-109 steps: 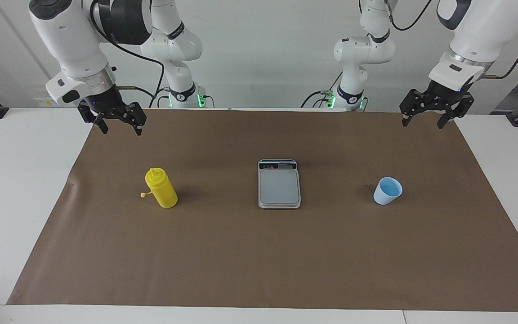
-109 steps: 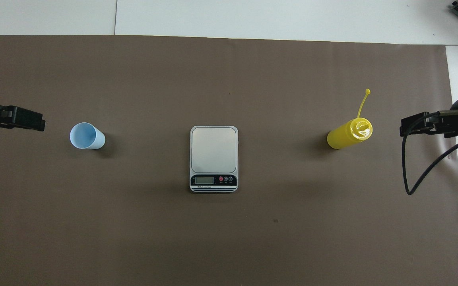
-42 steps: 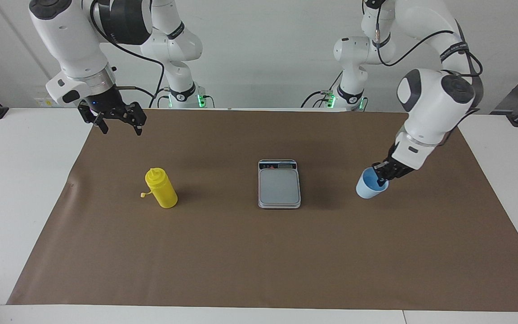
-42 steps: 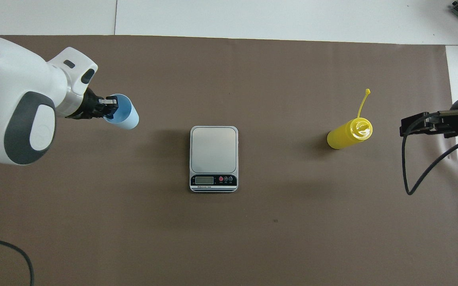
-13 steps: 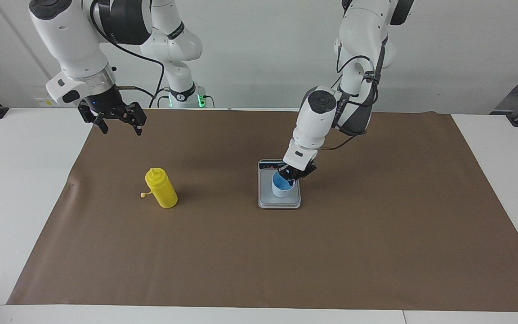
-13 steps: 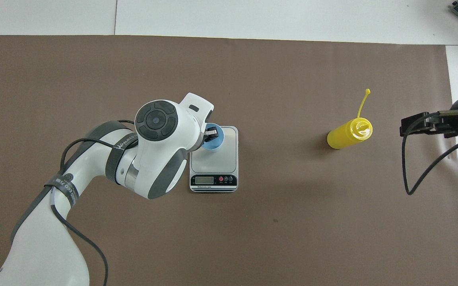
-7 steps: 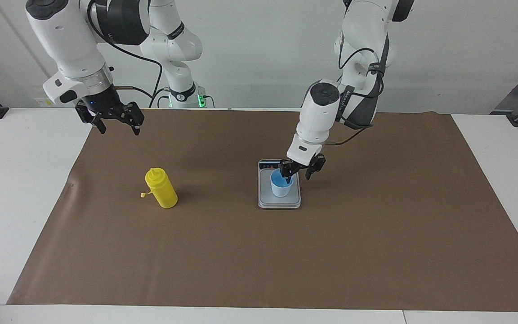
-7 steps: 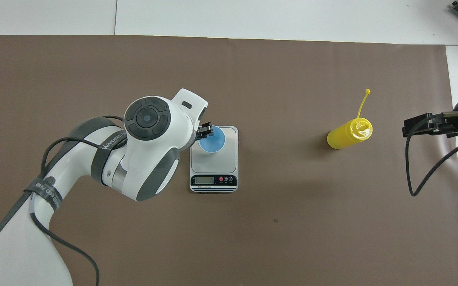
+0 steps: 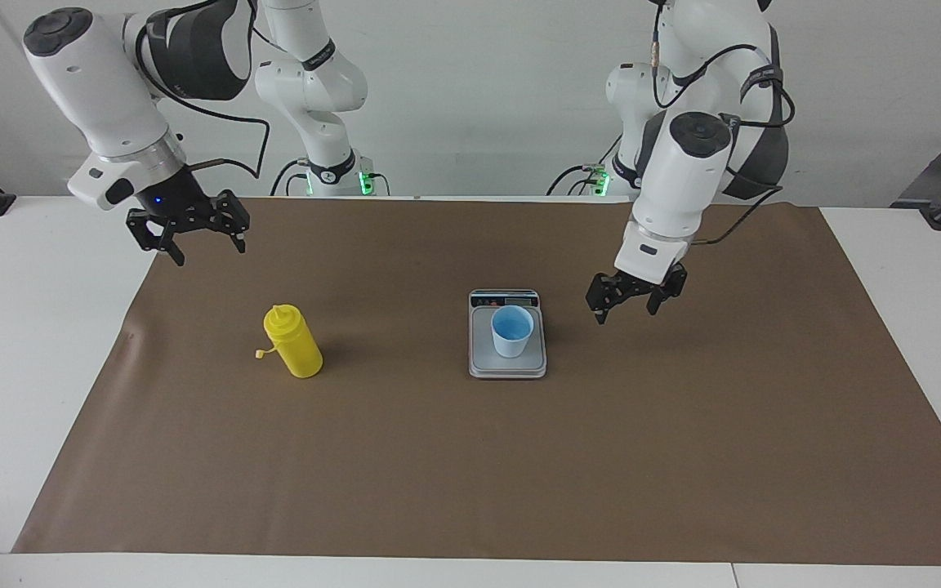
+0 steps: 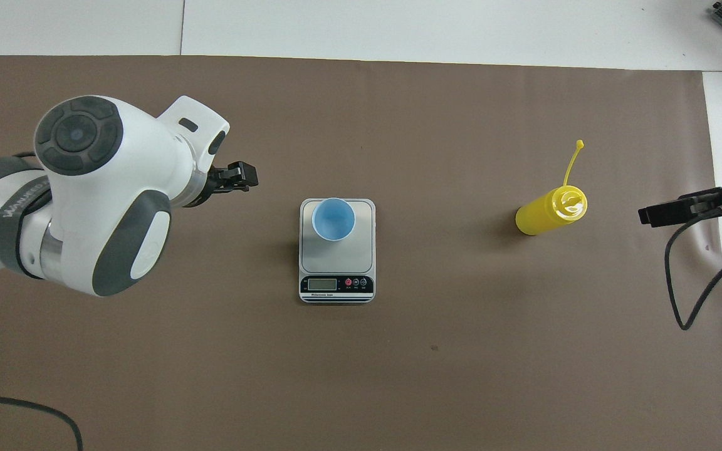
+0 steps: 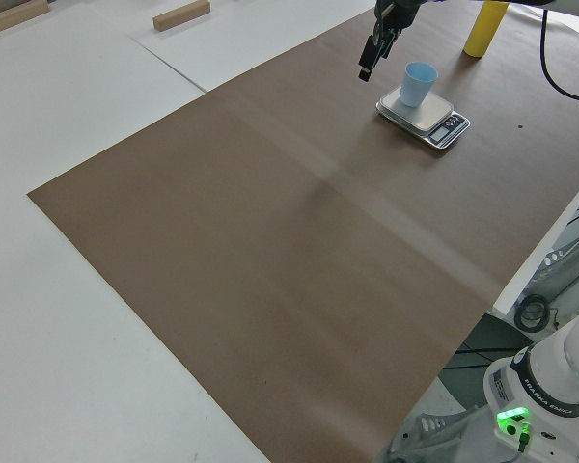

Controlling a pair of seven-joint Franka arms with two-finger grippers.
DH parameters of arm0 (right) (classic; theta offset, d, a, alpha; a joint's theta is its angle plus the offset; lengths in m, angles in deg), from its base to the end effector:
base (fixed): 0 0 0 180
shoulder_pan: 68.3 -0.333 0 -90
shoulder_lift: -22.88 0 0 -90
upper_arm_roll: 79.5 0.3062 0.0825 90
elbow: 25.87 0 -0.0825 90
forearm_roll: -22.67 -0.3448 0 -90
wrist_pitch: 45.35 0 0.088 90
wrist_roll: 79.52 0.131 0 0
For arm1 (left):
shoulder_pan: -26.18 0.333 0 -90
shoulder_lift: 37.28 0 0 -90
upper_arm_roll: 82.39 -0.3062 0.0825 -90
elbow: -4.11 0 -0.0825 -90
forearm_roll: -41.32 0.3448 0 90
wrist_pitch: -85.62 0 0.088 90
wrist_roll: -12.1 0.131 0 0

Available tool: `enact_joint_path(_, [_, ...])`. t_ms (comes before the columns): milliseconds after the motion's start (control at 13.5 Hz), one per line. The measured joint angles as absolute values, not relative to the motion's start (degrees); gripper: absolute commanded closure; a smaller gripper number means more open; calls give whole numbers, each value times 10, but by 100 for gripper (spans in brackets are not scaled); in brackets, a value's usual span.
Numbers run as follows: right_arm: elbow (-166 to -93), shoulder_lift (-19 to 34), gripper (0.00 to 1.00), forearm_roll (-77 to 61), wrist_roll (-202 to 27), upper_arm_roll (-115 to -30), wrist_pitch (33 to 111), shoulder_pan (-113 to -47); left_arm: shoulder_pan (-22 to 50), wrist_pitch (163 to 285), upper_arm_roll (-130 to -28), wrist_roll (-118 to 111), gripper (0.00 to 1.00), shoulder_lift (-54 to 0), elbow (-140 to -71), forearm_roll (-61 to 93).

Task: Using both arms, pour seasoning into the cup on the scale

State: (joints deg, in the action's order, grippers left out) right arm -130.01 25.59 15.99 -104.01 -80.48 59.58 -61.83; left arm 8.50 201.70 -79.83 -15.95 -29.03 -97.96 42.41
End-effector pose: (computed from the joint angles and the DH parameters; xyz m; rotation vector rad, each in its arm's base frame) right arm 0.5154 -0.0554 0.5306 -3.0175 -0.4110 -0.1374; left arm 0.5435 -0.1976 0.4604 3.1004 0.2012 0.1499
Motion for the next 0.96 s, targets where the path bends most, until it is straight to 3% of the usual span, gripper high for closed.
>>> enact_joint_path(593, [-1417, 259, 0, -56, -1382, -806, 711, -552, 202, 1921, -800, 81, 0, -345, -978, 424])
enact_joint_path(964, [-1452, 220, 0, -202, -1585, -807, 744, -533, 232, 1876, -801, 132, 0, -372, -961, 424])
